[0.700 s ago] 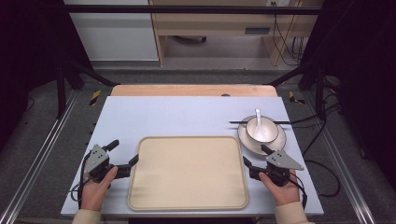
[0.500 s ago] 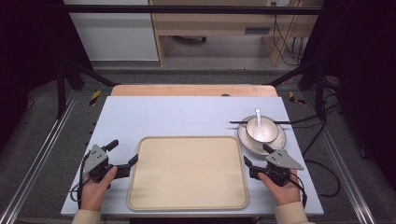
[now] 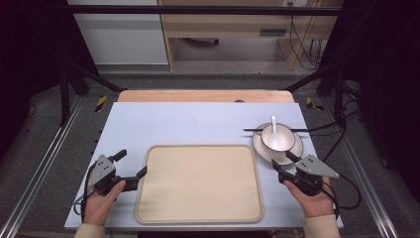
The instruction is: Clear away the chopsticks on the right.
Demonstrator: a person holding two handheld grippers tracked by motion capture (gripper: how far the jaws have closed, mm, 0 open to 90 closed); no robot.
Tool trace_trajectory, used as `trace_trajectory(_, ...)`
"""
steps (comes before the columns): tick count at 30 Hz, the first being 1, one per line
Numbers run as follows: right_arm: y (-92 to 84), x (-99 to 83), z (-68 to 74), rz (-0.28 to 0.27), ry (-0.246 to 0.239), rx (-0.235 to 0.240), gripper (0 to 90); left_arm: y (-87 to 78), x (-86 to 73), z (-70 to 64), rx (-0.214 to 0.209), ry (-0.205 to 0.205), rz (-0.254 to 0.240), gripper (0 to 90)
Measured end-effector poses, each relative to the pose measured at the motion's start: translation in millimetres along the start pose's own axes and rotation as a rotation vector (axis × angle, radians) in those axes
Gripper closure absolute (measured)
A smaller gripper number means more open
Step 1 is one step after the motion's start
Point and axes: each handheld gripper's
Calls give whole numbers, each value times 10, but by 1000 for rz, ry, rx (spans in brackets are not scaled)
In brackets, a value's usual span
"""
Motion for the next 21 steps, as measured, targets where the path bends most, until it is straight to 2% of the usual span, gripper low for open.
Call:
trace_trajectory(3,-5,48,-140,63,-25,0,622,8,-15,-10,-1,5,17,37)
trace_trajectory(4,-5,48,-140,63,-25,0,622,5,-15,-14,2,7,18,37)
trace_trajectory(5,6,101,-278,89,-26,12,710,4,-9,-20,4,8,15,38)
trace_trajectory(7,37,165,-469,116,-49,-27,768,5,-7,-28,6,9,17,38)
trace_trajectory(10,119,239,-788,138,-8,-49,840,3,2,-41,7,15,15,39)
trace_trajectory(11,161,255,-882,147,-8,-66,855,8,9,-52,6,21,14,39)
trace_trajectory(12,161,255,-882,147,-8,-66,855,8,9,-52,6,21,14,40)
trace_trajectory(13,279,282,-1043,171,-14,-77,885,19,4,-57,7,27,21,40)
trace_trajectory(14,279,282,-1043,171,-14,-77,885,19,4,-57,7,27,21,40)
trace_trajectory(15,405,311,-1179,189,-5,-81,898,27,4,-55,8,28,20,42)
trace_trajectory(17,562,334,-1291,199,-1,-76,900,39,3,-53,6,24,17,44)
trace_trajectory(18,562,334,-1291,199,-1,-76,900,39,3,-53,6,24,17,45)
trace_trajectory(19,729,338,-1392,223,10,-87,900,54,1,-50,1,28,20,45)
trace_trajectory(21,910,310,-1483,258,10,-93,900,69,-3,-54,-2,34,25,45)
Point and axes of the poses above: each handheld gripper's, and its own axes: y roughly forward along the jaws, x roughly out of its top, z roughly to its left, and after that the axes turned 1 degree about -x, right-handed
